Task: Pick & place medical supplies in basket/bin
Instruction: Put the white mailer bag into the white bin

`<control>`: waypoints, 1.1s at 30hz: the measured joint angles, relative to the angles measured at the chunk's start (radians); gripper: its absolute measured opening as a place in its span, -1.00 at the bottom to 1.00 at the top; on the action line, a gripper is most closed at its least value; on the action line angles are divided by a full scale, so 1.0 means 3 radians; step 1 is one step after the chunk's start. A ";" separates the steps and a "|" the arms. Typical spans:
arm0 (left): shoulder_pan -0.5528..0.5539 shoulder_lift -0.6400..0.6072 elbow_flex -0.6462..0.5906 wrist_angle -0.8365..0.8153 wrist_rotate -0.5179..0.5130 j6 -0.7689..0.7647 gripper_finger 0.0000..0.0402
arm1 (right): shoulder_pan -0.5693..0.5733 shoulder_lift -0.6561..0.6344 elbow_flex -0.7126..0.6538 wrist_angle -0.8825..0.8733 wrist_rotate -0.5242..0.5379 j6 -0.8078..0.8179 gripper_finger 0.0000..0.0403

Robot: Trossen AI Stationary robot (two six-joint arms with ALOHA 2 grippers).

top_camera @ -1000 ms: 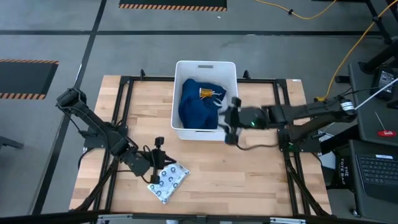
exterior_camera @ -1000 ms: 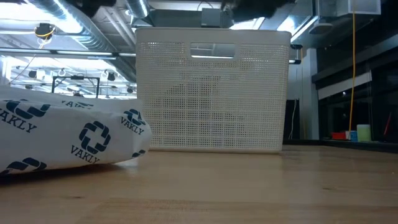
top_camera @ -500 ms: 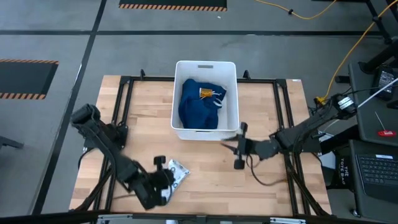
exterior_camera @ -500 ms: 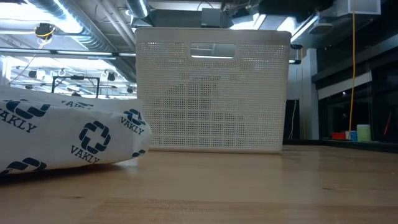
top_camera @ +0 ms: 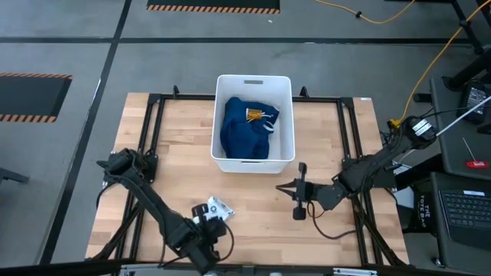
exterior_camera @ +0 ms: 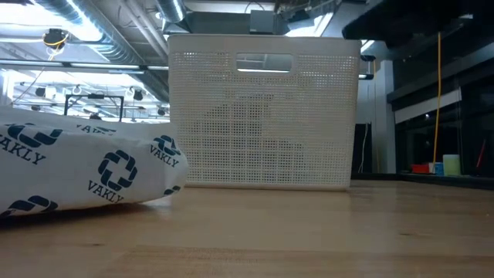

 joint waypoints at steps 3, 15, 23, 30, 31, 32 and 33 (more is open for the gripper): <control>0.0030 0.0000 0.0000 -0.0040 0.0001 -0.0185 -0.79 | 0.0004 0.0024 -0.0073 0.0026 -0.0004 0.0100 -0.92; 0.0076 0.0000 0.0000 -0.0071 0.0016 -0.0840 -0.30 | 0.0002 0.0023 -0.0320 0.0176 0.0016 0.0254 -0.92; 0.0104 0.0019 -0.0091 -0.0085 0.0115 -0.1093 -0.25 | 0.0002 0.0023 -0.0340 0.0175 0.0018 0.0261 -0.91; 0.0133 0.0020 -0.0255 -0.0062 0.0286 -0.1235 -0.25 | 0.0002 0.0023 -0.0340 0.0173 0.0018 0.0258 -0.91; 0.0133 0.0021 -0.0275 -0.0061 0.0287 -0.1235 -0.25 | 0.0002 0.0023 -0.0340 0.0173 0.0018 0.0257 -0.91; 0.0132 0.0023 -0.0295 -0.0060 0.0288 -0.1235 -0.25 | 0.0002 0.0023 -0.0340 0.0173 0.0018 0.0256 -0.91; 0.0129 0.0023 -0.0318 -0.0047 0.0297 -0.1241 -0.25 | 0.0002 0.0023 -0.0340 0.0173 0.0018 0.0255 -0.91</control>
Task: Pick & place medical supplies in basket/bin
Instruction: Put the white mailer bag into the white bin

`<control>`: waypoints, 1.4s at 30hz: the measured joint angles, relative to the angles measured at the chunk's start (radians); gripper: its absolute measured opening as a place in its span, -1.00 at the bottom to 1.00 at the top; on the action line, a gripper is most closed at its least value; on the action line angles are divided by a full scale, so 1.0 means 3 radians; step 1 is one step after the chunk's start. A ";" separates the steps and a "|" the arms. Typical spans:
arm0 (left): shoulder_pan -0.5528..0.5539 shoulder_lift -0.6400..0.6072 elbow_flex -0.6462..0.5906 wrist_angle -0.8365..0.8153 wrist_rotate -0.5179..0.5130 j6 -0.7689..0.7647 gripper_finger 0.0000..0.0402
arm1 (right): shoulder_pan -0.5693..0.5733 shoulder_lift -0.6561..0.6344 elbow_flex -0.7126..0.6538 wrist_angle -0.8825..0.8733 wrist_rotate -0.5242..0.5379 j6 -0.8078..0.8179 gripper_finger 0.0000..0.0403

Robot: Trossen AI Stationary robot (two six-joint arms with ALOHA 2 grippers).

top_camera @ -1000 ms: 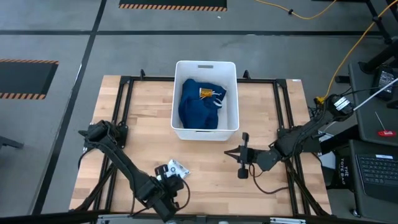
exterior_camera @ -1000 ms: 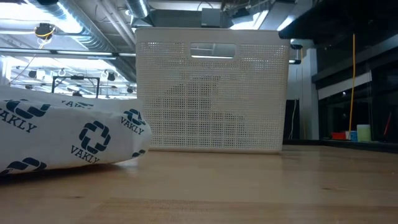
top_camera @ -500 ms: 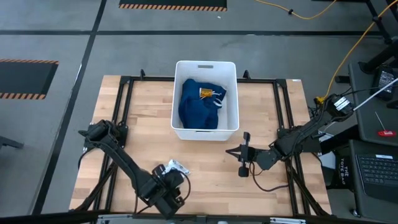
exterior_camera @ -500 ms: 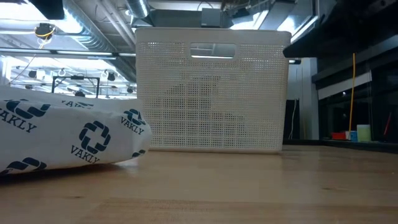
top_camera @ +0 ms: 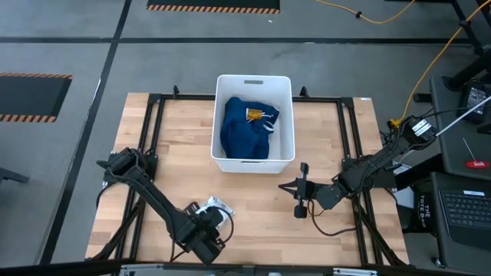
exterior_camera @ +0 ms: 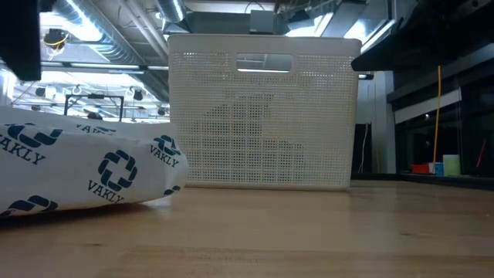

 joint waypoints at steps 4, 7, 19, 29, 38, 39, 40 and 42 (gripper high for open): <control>0.0001 0.0000 -0.0124 0.0039 0.0014 -0.0110 -0.25 | 0.0000 0.0000 0.0000 -0.0001 0.0000 -0.0003 -0.91; 0.0001 0.0000 -0.0182 0.0174 0.0014 -0.0112 -0.25 | -0.0001 0.0000 0.0000 -0.0003 0.0000 -0.0004 -0.91; 0.0001 0.0000 -0.0466 0.0513 0.0041 -0.0164 -0.25 | 0.0000 0.0000 0.0000 -0.0004 -0.0001 0.0005 -0.91; 0.0003 -0.0022 -0.0586 0.0666 0.0230 -0.0077 -0.47 | -0.0001 0.0000 0.0001 -0.0004 -0.0001 0.0005 -0.91; 0.0003 -0.0015 -0.0587 0.0706 0.0303 0.0033 -0.97 | -0.0001 0.0000 0.0001 -0.0004 -0.0001 0.0003 -0.91; 0.0003 -0.0015 -0.0587 0.0706 0.0314 0.0034 -0.98 | -0.0001 0.0000 0.0001 -0.0004 -0.0001 0.0003 -0.91; 0.0003 -0.0014 -0.0587 0.0706 0.0315 0.0034 -0.98 | 0.0000 0.0000 0.0001 -0.0005 -0.0001 0.0003 -0.91; 0.0002 -0.0012 -0.0587 0.0707 0.0293 0.0034 -0.97 | -0.0001 0.0000 0.0001 -0.0004 -0.0001 0.0004 -0.91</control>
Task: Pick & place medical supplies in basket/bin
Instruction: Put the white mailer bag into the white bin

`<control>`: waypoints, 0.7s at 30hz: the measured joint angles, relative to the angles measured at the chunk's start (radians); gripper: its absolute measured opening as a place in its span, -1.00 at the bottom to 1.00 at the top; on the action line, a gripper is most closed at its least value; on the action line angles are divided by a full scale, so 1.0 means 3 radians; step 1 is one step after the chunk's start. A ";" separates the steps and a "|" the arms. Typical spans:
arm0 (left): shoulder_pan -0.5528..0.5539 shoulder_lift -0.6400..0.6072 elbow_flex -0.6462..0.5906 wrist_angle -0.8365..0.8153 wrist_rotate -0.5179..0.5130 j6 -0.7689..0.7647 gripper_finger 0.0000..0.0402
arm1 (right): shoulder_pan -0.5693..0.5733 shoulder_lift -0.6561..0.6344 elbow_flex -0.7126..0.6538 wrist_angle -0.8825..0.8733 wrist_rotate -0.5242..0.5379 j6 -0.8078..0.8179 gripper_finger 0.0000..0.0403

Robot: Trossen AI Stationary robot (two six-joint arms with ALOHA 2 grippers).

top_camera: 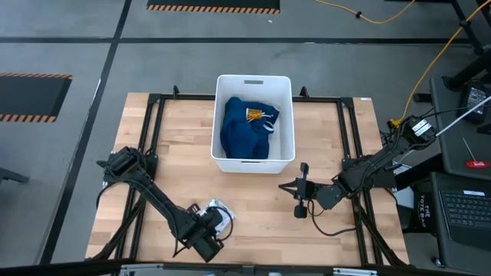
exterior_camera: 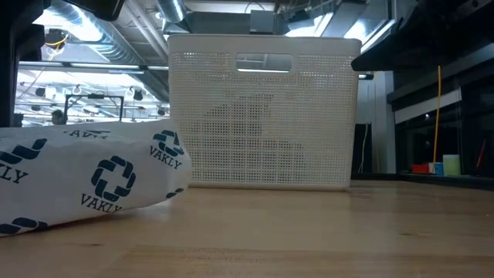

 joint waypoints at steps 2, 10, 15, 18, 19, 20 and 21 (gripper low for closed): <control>-0.0002 0.0000 0.0000 0.0001 -0.0013 0.0001 -0.95 | 0.0000 0.0000 0.0000 -0.0001 0.0000 -0.0001 -0.91; -0.0004 0.0031 0.0167 -0.0055 0.0017 0.0271 -0.79 | -0.0001 0.0000 0.0000 -0.0002 -0.0001 -0.0001 -0.91; -0.0006 0.0009 0.0342 -0.0036 -0.0061 0.0402 -0.66 | -0.0001 0.0000 0.0000 -0.0002 -0.0001 0.0001 -0.91; -0.0002 0.0009 0.0345 -0.0020 -0.0081 0.0347 -0.59 | -0.0001 0.0000 0.0000 -0.0002 -0.0001 0.0001 -0.91; -0.0003 0.0009 0.0346 -0.0009 -0.0086 0.0325 -0.57 | 0.0000 0.0000 0.0000 -0.0002 -0.0001 0.0003 -0.91; -0.0004 0.0009 0.0346 -0.0004 -0.0094 0.0323 -0.56 | 0.0000 0.0000 0.0000 -0.0002 -0.0001 0.0003 -0.91; -0.0004 0.0009 0.0346 -0.0001 -0.0096 0.0323 -0.54 | -0.0001 0.0000 0.0000 -0.0002 -0.0001 0.0004 -0.91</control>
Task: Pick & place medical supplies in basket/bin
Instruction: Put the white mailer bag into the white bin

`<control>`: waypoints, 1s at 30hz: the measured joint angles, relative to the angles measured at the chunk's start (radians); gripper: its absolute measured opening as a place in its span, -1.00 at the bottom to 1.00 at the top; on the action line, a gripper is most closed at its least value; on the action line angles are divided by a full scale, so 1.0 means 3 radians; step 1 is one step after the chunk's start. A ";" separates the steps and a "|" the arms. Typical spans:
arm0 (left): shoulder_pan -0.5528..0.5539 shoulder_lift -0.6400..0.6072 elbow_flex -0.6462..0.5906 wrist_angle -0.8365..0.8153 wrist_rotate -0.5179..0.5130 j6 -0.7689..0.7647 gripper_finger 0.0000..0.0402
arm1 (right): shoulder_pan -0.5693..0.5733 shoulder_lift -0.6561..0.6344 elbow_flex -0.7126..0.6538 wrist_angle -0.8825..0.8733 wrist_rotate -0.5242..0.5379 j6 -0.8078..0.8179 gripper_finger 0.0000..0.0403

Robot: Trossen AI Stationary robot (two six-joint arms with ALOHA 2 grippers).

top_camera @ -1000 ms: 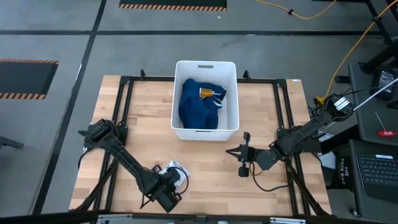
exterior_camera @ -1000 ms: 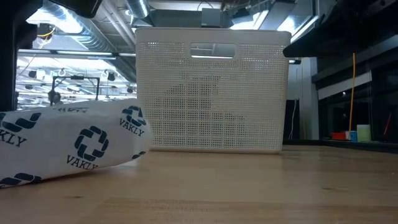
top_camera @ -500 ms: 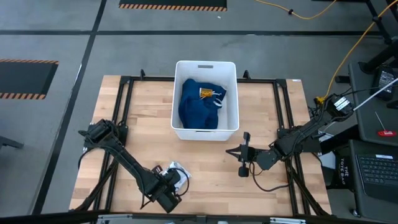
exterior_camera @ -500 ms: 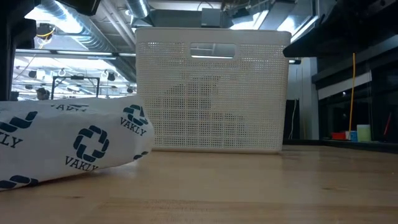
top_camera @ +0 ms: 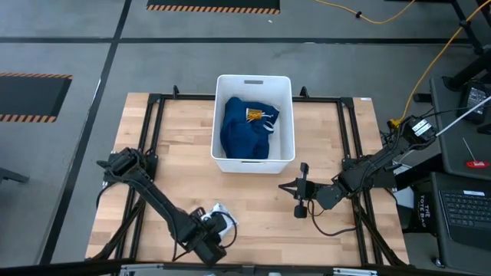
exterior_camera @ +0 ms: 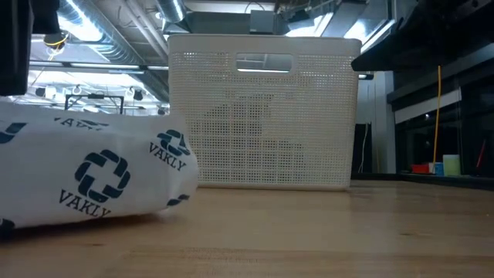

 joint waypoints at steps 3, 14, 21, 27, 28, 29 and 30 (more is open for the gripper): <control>-0.0001 -0.0001 0.0001 0.0025 -0.0006 -0.0021 -0.49 | 0.0000 0.0000 0.0000 0.0000 0.0000 0.0000 -0.91; 0.0000 0.0059 -0.0090 0.0176 0.0144 -0.0085 -0.43 | 0.0000 0.0000 0.0000 -0.0002 0.0000 0.0010 -0.91; 0.0000 0.0146 -0.0085 0.0214 0.0305 0.0006 -0.43 | 0.0000 0.0000 0.0001 -0.0014 0.0000 0.0013 -0.91; 0.0000 0.0149 -0.0085 0.0207 0.0262 0.0041 -0.49 | 0.0000 0.0000 0.0001 -0.0020 0.0000 0.0026 -0.91; 0.0000 0.0149 -0.0085 0.0206 0.0264 0.0064 -0.52 | 0.0000 0.0000 0.0001 -0.0022 0.0000 0.0026 -0.91; 0.0000 0.0150 -0.0085 0.0206 0.0264 0.0081 -0.56 | 0.0000 0.0000 0.0001 -0.0023 0.0000 0.0027 -0.91; 0.0000 0.0150 -0.0085 0.0204 0.0264 0.0084 -0.60 | 0.0000 0.0000 0.0001 -0.0023 0.0000 0.0027 -0.91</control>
